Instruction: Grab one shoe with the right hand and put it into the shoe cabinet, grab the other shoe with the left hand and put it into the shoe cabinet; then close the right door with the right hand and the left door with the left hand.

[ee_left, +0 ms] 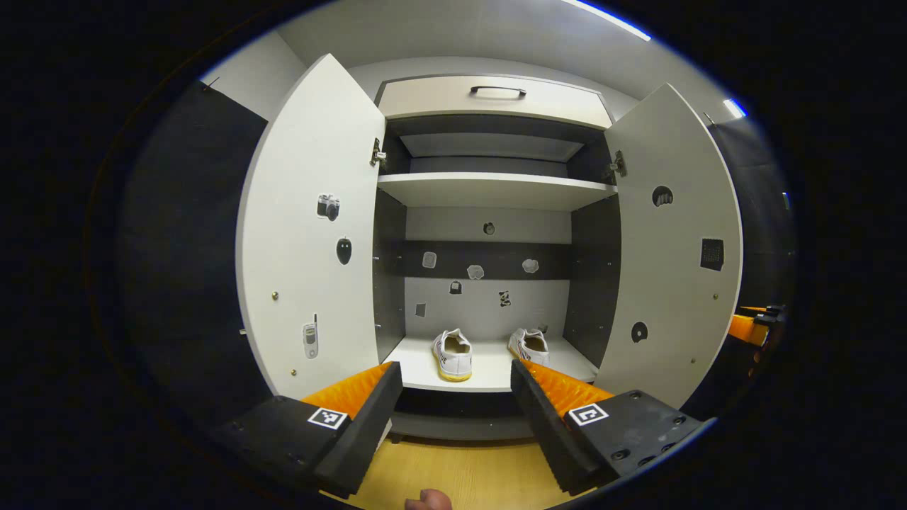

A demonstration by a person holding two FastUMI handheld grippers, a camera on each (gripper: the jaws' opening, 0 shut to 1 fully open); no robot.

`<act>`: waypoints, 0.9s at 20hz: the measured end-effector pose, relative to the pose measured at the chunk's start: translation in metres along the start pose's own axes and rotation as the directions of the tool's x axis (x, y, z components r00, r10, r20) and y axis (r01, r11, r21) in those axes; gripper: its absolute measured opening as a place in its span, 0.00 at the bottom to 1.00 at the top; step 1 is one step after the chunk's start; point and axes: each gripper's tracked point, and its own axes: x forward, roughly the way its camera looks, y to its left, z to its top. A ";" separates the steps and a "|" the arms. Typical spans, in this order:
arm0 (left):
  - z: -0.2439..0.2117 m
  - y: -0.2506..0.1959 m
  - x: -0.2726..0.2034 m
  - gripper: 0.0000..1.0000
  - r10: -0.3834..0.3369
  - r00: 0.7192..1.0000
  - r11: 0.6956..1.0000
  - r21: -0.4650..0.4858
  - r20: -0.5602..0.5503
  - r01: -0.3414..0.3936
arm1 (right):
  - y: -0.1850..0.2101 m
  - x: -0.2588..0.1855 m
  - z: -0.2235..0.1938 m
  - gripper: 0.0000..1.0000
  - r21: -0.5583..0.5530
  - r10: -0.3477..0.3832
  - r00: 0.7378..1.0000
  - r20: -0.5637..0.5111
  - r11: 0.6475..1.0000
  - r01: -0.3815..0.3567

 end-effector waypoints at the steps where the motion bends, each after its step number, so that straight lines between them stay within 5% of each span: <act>1: -0.002 0.004 -0.005 0.97 0.000 1.000 1.000 -0.008 -0.005 0.000 | 0.001 0.001 0.001 0.98 -0.013 -0.007 1.000 0.007 1.000 0.007; 10: -0.007 0.052 -0.023 0.98 0.015 1.000 0.999 -0.034 -0.004 -0.015 | 0.030 -0.008 -0.002 1.00 -0.001 -0.051 0.998 0.030 0.999 0.051; 18: -0.015 0.099 -0.041 0.98 0.032 0.999 0.999 -0.040 -0.018 -0.032 | 0.121 0.000 -0.014 0.98 0.016 0.056 0.998 0.020 0.998 -0.056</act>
